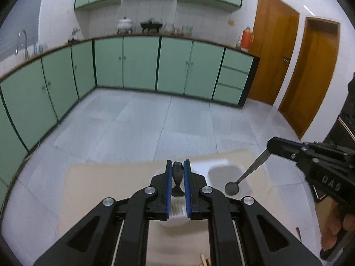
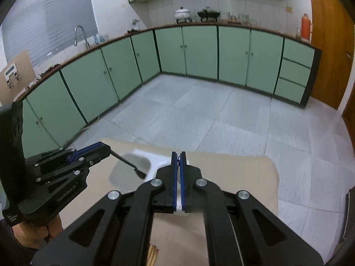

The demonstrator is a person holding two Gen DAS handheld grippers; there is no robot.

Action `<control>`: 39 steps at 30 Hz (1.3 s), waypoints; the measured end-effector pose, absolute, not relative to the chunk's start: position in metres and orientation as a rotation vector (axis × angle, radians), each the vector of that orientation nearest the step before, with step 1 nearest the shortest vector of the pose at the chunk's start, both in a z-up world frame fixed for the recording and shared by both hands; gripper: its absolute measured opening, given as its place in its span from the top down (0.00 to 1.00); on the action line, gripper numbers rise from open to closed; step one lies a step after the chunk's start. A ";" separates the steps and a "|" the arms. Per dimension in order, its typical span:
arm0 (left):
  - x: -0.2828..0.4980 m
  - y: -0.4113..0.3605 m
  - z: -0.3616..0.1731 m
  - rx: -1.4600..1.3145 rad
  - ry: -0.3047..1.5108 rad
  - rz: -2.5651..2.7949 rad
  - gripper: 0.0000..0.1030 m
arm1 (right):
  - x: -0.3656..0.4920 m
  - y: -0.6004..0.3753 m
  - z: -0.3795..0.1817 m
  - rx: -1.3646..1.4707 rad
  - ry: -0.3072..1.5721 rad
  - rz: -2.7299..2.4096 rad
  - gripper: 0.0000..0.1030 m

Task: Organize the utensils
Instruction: 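Open both tools to drop the spoons into the holder, then move both tools back over the chopstick bundle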

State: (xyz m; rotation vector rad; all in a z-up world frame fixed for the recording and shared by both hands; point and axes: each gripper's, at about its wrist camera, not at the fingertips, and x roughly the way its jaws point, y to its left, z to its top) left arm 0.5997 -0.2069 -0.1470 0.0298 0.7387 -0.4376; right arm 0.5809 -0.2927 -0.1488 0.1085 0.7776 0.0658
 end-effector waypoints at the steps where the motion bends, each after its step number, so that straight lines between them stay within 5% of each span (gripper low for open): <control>1: 0.599 -0.206 -0.153 0.033 0.749 -0.436 0.90 | 0.580 -0.292 -0.152 0.110 0.782 0.066 0.95; 6: 0.592 -0.194 -0.149 0.030 0.748 -0.417 0.86 | 0.562 -0.290 -0.148 0.133 0.765 0.066 0.89; 14: 0.504 -0.134 -0.089 0.050 0.590 -0.347 0.39 | 0.459 -0.290 -0.122 0.132 0.653 0.054 0.67; 21: 0.355 -0.073 -0.119 0.018 0.458 -0.259 0.07 | 0.291 -0.247 -0.192 0.078 0.584 -0.006 0.50; 27: 0.267 -0.062 -0.186 -0.036 0.513 -0.269 0.06 | 0.221 -0.195 -0.283 0.073 0.674 0.001 0.50; 30: 0.239 -0.065 -0.207 -0.044 0.482 -0.261 0.06 | 0.220 -0.172 -0.312 0.033 0.733 0.047 0.63; 39: 0.240 -0.069 -0.246 -0.055 0.588 -0.271 0.06 | 0.236 -0.158 -0.333 -0.010 0.768 0.071 0.74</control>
